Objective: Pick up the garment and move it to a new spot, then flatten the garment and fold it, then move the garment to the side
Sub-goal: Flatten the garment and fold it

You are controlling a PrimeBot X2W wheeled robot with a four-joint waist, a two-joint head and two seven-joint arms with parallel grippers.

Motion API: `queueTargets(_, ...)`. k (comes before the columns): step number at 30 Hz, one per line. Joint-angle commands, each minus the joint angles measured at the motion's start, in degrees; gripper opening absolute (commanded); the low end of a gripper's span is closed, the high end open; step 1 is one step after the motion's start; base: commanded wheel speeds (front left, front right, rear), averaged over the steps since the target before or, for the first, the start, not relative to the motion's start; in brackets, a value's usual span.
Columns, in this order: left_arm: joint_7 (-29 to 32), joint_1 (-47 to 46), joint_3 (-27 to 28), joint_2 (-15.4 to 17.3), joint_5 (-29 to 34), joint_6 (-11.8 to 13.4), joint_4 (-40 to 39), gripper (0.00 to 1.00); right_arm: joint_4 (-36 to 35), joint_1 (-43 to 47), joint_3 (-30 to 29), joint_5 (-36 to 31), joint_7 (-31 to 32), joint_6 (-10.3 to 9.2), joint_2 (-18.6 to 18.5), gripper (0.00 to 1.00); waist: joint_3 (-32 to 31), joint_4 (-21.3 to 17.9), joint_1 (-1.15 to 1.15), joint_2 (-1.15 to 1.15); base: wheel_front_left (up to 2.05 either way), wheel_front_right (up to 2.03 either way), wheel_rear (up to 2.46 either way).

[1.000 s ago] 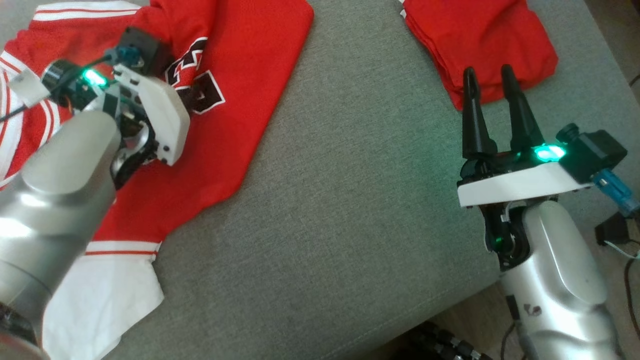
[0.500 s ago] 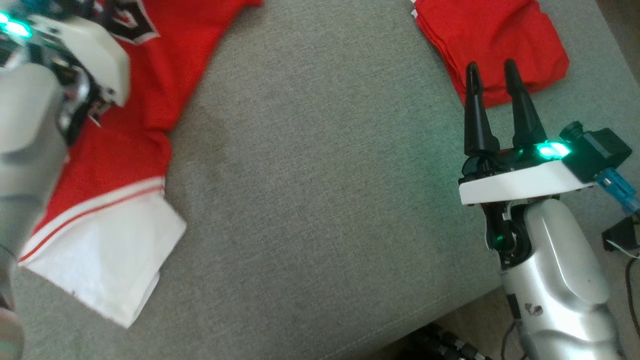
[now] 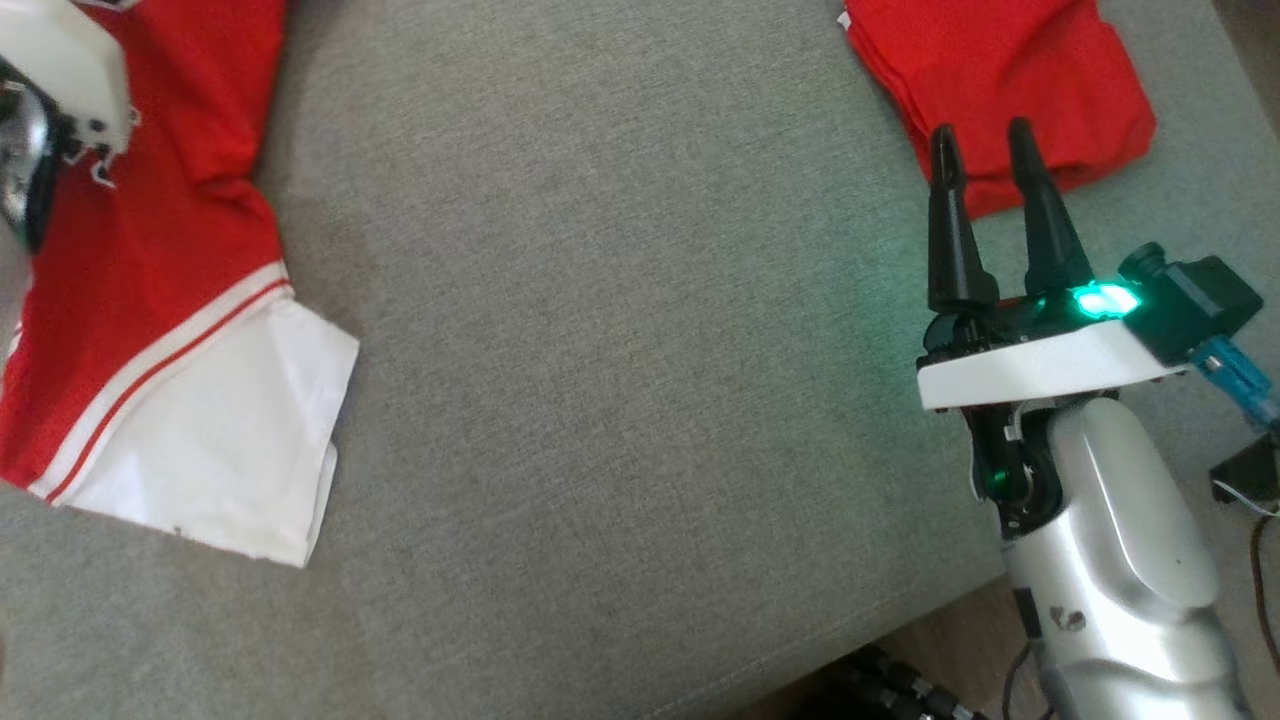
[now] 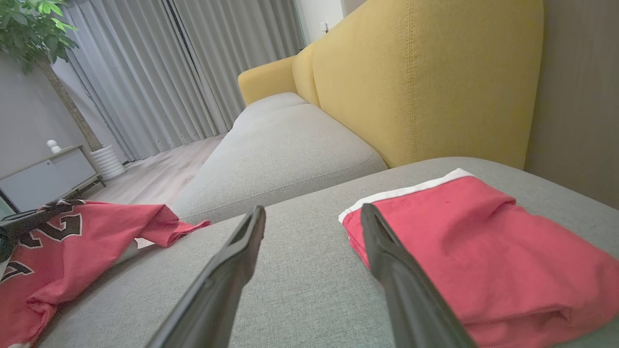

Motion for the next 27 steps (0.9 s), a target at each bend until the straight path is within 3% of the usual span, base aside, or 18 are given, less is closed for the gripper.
queueTargets(1,-1.06,-3.38,1.92,2.73,0.67,1.18,0.01,0.0,-1.8,-0.02,0.82,-0.5,-0.62,-0.04,0.08,1.0,0.05,0.16,0.0,0.0,0.0,0.0,0.0)
queueTargets(5,-1.29,-3.0,1.89,2.56,0.33,1.15,2.16,0.0,-1.56,0.06,0.92,-0.67,-0.62,-0.04,0.08,1.0,-0.07,0.62,0.0,0.0,0.0,0.0,0.0)
queueTargets(6,-1.13,-2.79,1.8,2.35,0.21,0.95,2.65,0.19,-1.49,0.05,0.91,-0.72,-0.62,-0.04,0.08,1.0,-0.15,0.81,0.0,0.0,0.0,0.0,0.0)
queueTargets(7,-1.05,-2.59,1.59,2.08,0.22,0.73,3.02,1.0,-1.43,0.06,0.91,-0.77,-0.62,-0.04,0.08,1.0,-0.27,1.02,0.0,0.0,0.0,0.0,0.0)
queueTargets(21,-10.38,1.51,2.49,-2.84,-1.01,0.56,1.11,1.0,-0.28,1.09,0.46,-2.69,-0.62,-0.04,0.08,1.0,-5.42,6.4,0.0,0.0,0.0,0.0,0.0)
queueTargets(24,-11.33,4.26,4.22,-3.95,-1.72,1.15,-2.92,1.0,0.07,1.88,-0.37,-3.4,-0.62,-0.04,0.08,1.0,-7.37,8.74,0.0,0.0,0.0,0.0,0.0)
queueTargets(27,-11.46,8.28,7.59,-4.1,-0.95,2.58,-11.71,1.0,0.38,2.84,-1.31,-4.01,-0.52,-0.04,0.08,1.0,-9.03,11.51,0.0,0.0,0.0,0.0,0.0)
